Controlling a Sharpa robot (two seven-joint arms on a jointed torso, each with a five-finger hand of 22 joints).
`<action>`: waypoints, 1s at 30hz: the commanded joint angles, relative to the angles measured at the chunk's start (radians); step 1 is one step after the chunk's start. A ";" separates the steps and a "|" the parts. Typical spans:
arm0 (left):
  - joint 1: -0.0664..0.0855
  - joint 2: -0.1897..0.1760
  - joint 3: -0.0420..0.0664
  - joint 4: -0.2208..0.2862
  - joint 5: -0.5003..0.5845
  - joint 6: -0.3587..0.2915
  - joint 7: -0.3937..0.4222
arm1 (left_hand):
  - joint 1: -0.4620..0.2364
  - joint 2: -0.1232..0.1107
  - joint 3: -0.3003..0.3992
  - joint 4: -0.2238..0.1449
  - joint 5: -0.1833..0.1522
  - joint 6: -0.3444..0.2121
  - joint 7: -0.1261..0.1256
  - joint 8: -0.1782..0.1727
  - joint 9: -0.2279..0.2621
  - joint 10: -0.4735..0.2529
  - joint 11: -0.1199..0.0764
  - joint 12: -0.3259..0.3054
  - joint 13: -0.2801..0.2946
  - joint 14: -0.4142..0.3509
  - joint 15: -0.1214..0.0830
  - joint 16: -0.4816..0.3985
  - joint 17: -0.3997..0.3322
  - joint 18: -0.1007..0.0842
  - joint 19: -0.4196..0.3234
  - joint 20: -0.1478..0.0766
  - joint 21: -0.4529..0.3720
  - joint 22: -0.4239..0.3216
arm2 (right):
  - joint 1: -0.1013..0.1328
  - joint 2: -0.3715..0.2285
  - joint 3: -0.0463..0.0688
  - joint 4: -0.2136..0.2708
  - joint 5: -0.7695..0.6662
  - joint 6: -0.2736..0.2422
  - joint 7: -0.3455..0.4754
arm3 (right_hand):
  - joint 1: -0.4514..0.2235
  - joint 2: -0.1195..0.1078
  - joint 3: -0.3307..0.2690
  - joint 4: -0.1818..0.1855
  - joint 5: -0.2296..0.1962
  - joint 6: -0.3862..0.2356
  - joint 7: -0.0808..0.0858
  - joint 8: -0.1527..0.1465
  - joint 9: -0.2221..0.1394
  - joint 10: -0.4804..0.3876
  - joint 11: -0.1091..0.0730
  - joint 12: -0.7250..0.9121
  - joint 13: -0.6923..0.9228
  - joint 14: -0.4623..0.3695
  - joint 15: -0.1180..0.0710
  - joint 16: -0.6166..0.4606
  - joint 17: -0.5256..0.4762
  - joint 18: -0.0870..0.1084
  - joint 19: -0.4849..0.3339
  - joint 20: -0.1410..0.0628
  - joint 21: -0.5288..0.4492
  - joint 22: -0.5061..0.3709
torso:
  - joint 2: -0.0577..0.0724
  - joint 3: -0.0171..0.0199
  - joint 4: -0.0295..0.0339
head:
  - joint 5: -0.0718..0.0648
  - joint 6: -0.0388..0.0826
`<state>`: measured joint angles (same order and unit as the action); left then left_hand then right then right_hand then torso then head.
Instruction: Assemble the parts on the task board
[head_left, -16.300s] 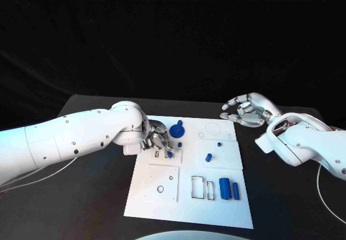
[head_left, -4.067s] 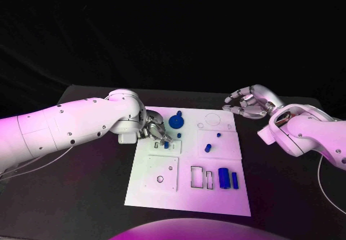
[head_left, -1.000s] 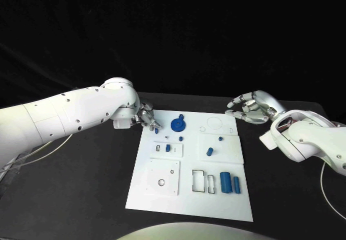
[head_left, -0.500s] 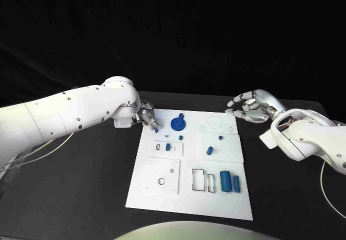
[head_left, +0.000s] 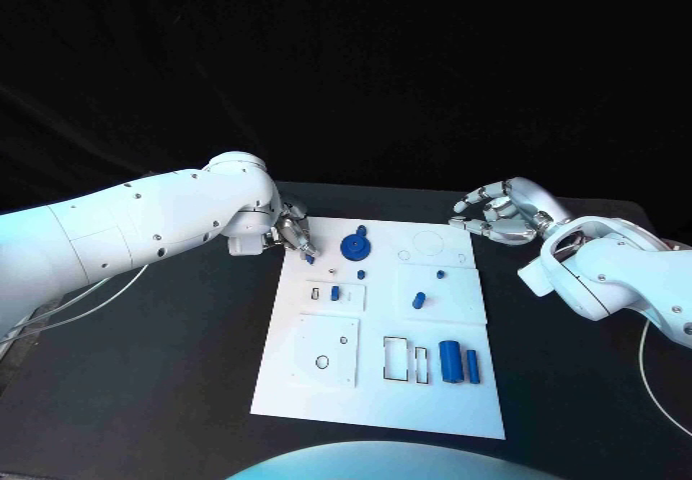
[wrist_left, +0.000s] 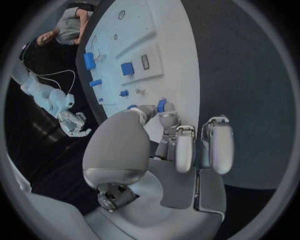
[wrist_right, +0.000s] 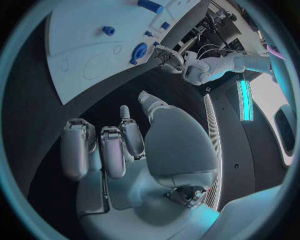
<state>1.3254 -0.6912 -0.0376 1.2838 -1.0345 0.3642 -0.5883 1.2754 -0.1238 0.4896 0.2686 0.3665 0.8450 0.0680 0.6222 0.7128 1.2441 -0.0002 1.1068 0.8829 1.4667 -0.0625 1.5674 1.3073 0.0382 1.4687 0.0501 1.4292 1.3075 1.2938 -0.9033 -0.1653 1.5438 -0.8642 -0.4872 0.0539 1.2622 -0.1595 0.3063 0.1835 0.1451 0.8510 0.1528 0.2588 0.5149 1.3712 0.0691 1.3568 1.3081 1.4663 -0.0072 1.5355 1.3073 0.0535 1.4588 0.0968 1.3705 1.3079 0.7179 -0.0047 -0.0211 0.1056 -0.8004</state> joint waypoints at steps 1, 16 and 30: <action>0.000 0.003 0.000 0.000 0.029 0.000 0.009 | 0.049 0.002 0.073 -0.022 0.007 -0.013 0.004 0.020 0.004 0.002 -0.004 -0.003 -0.004 0.104 -0.003 0.003 0.263 0.012 0.002 -0.007 0.006 0.041 | -0.001 0.001 0.000 0.000 -0.004 0.008 0.005 | 0.010 -0.002 -0.004 0.001 0.006 0.003 -0.001 0.007 0.001 -0.006 -0.001 -0.004 0.019 0.077 0.000 -0.004 0.142 0.006 -0.007 0.000 -0.004 0.042 | -0.001 0.0001 0.0001 | 0.000 -0.001; 0.000 -0.009 0.000 0.010 0.077 -0.034 0.014 | 0.043 -0.033 0.215 -0.063 0.008 -0.016 0.007 0.056 0.012 0.019 -0.002 0.006 0.004 0.104 0.000 0.003 0.263 0.011 0.004 -0.003 0.009 0.047 | -0.001 0.001 0.000 -0.003 0.007 -0.010 0.026 | 0.023 0.000 -0.014 0.013 0.008 -0.003 -0.002 0.007 0.002 -0.107 -0.003 -0.125 -0.107 0.038 -0.003 -0.069 0.000 0.044 -0.092 -0.003 -0.159 -0.109 | -0.002 0.0001 0.0005 | 0.002 -0.001; -0.001 -0.105 0.001 0.159 0.141 -0.140 0.029 | -0.010 -0.086 0.355 -0.130 0.014 -0.006 0.001 0.101 0.021 0.044 -0.010 0.025 0.025 0.104 -0.007 0.003 0.263 0.009 0.009 -0.010 0.015 0.058 | 0.000 0.010 0.000 -0.050 0.231 -0.026 0.130 | 0.106 -0.038 0.106 0.053 0.014 -0.029 0.052 -0.031 -0.032 -0.396 0.069 -0.982 -0.961 -0.431 0.092 -1.076 -0.847 0.125 -0.477 0.092 -1.106 -0.881 | -0.003 0.0003 0.0024 | 0.004 0.006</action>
<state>1.3246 -0.7907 -0.0374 1.4263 -0.9269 0.2787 -0.5799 1.2649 -0.2013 0.6670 0.3119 0.3760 0.8339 0.0725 0.7196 0.7324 1.2819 -0.0092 1.1293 0.9066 1.4667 -0.0624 1.5674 1.3074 0.0381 1.4649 0.0464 1.4377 1.3074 1.2937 -0.8949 -0.1656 1.5014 -0.7314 -0.5136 0.1233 1.3619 -0.1959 0.4069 0.2363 0.1569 0.8064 0.1869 0.2312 0.4858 0.9766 0.1265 0.3922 0.3656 1.0573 0.0771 0.4875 0.4720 0.1784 0.9946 0.1825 0.2853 0.4415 0.7145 -0.0044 -0.0191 0.1080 -0.7957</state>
